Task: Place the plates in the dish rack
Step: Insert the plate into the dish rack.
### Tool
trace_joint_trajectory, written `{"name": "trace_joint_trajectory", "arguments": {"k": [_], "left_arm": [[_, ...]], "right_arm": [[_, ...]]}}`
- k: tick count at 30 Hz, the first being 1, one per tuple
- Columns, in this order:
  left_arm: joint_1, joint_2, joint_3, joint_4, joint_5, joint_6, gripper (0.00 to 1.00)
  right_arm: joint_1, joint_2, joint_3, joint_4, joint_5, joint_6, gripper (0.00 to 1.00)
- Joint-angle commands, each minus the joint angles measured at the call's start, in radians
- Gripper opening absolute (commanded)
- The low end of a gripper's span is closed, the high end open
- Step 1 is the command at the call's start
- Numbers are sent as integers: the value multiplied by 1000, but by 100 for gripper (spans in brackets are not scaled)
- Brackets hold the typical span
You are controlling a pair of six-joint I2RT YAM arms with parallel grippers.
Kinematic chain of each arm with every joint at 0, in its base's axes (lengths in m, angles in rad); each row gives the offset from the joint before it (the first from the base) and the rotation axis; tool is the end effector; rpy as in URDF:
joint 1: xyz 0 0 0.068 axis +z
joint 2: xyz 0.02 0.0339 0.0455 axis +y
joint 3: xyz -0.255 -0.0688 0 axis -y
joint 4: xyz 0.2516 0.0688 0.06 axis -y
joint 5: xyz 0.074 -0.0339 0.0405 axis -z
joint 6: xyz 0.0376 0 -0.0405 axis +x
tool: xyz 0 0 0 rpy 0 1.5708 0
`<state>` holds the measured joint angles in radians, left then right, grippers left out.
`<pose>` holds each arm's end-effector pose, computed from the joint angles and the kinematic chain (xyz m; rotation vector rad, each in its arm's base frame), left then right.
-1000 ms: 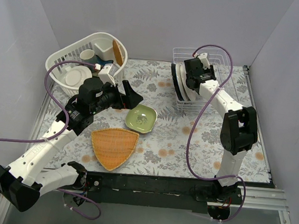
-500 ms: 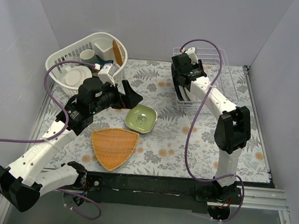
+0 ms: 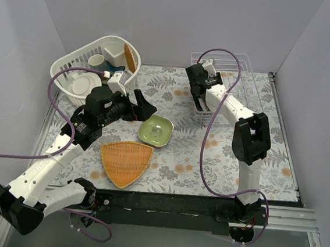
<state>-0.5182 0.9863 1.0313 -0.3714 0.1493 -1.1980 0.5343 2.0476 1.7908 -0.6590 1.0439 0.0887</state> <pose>0.1999 -0.1204 0.3618 -0.5982 2.0319 -1.2512 0.4057 0.2023 0.2605 -0.0628 2.1048 -0.9163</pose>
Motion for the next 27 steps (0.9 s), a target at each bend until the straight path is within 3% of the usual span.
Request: {"name": "trace_joint_trajectory", "arguments": {"k": [1, 16, 27], "left_arm": [[9, -8, 21, -15, 9, 20, 98], [7, -14, 12, -12, 12, 11, 98], [9, -20, 6, -8, 13, 3, 98]], "right_arm": [[4, 11, 15, -5, 36, 42, 1], [4, 60, 1, -73, 24, 72, 1], [4, -3, -47, -36, -42, 36, 40]]}}
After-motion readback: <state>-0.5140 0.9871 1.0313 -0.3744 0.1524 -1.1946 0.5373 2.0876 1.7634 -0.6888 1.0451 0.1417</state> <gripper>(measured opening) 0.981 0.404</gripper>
